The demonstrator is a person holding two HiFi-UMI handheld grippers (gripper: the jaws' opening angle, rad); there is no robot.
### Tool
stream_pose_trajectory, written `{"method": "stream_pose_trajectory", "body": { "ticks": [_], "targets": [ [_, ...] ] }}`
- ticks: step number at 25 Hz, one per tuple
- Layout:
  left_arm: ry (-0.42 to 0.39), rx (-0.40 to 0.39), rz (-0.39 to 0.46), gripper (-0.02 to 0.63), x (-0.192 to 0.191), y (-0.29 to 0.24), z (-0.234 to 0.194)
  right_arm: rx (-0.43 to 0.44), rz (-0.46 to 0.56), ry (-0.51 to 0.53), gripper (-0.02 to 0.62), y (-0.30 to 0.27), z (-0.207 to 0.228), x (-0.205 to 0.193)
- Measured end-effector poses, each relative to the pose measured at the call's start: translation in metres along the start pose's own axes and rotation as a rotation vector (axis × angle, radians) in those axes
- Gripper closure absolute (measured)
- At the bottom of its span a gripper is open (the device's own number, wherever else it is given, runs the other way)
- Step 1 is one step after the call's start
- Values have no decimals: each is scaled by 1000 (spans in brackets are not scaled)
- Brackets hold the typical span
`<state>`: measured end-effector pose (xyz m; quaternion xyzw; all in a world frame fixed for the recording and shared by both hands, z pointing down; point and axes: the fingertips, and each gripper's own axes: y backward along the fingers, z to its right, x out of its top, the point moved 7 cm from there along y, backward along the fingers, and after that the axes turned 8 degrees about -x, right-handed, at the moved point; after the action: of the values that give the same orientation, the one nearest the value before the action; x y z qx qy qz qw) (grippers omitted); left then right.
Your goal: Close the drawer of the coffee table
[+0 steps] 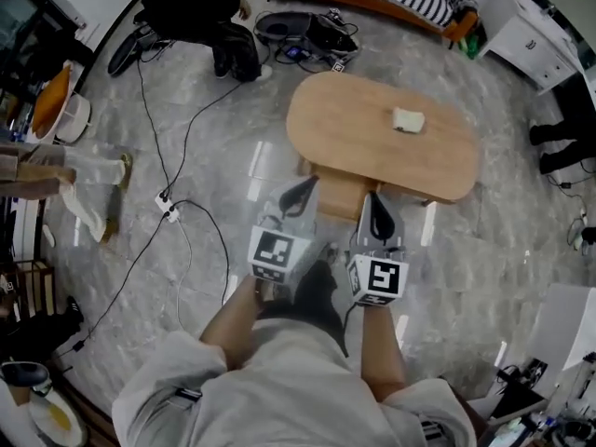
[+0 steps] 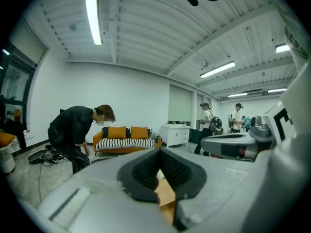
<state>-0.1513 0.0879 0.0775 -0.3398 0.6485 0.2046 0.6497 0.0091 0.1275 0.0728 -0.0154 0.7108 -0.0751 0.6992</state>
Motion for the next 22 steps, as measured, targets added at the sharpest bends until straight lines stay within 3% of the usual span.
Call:
{"method": "stream_pose_trajectory", "body": {
  "ticks": [4,9,15,19,22],
  "targets": [
    [-12,5,-95,584,-20,-56,9,76,-43,11,589,-35,46,-31],
    [16,-19,-173,584,-41,-102,22,74,-95,-15,589,-60,97,-65],
    [81,-24,-283,584,-110,-130,-5,104,-194,-46,589,-99,109,-135],
    [90,-59,-344,584,-149,-148,-13,79,-345,-129,589,-106,120,-208],
    [87,-89,-388,584,-178,-148,-25,90,-399,-85,589,-100,115,-241]
  ]
}}
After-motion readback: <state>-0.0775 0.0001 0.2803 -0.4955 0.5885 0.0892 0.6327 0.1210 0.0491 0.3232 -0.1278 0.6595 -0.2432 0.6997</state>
